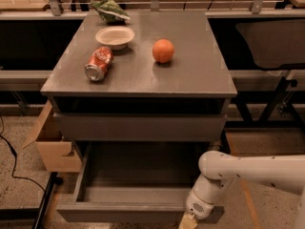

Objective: Close middle drawer

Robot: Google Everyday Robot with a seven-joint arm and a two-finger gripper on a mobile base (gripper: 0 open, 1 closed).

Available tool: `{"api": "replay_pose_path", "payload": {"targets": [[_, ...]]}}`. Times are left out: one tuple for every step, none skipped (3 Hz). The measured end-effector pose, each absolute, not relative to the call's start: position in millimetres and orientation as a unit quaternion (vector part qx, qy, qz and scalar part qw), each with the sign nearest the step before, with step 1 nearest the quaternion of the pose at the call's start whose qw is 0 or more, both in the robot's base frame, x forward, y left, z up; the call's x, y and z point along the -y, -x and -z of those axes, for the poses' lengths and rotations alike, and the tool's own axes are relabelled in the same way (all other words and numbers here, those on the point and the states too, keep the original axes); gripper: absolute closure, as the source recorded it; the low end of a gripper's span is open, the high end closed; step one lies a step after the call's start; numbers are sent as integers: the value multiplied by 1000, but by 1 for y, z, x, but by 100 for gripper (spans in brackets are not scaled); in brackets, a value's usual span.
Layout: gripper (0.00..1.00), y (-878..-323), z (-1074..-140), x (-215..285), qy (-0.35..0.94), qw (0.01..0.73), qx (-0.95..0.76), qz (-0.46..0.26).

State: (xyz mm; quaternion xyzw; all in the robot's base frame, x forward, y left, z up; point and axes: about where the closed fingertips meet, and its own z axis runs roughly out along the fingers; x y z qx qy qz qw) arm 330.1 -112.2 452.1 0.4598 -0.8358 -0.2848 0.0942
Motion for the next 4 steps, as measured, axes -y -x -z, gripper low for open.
{"api": "replay_pose_path", "payload": {"targets": [[100, -328, -414, 109, -435, 80, 851, 283], [100, -335, -400, 111, -419, 42, 869, 261], [100, -355, -395, 113, -411, -13, 881, 231], [100, -383, -394, 114, -410, -72, 885, 208]]}}
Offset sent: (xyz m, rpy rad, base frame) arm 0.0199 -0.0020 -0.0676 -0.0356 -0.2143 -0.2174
